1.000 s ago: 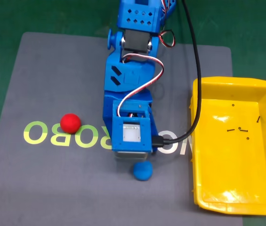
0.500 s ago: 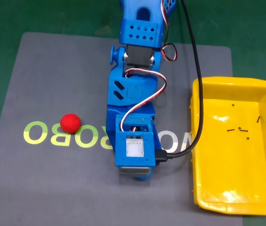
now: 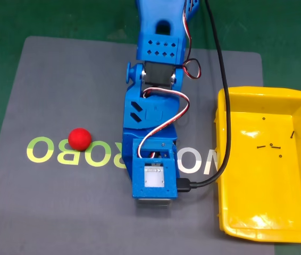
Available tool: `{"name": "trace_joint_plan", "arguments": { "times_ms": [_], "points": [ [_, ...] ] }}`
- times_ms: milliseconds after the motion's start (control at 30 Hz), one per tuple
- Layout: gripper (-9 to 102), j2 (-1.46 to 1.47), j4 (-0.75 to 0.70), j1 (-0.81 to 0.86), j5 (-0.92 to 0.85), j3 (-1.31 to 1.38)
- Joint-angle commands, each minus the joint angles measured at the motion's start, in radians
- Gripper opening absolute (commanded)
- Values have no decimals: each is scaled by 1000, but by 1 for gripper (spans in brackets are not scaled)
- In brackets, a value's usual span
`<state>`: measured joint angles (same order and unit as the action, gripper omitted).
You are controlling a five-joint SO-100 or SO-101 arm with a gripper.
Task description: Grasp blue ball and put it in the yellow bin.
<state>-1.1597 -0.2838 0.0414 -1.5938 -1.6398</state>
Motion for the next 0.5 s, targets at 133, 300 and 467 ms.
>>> {"name": "trace_joint_plan", "arguments": {
  "times_ms": [133,300,467],
  "points": [
    [18,9,15,-14,9,92],
    [4,11,14,-17,14,95],
    [0,2,-2,-17,15,95]
  ]
}}
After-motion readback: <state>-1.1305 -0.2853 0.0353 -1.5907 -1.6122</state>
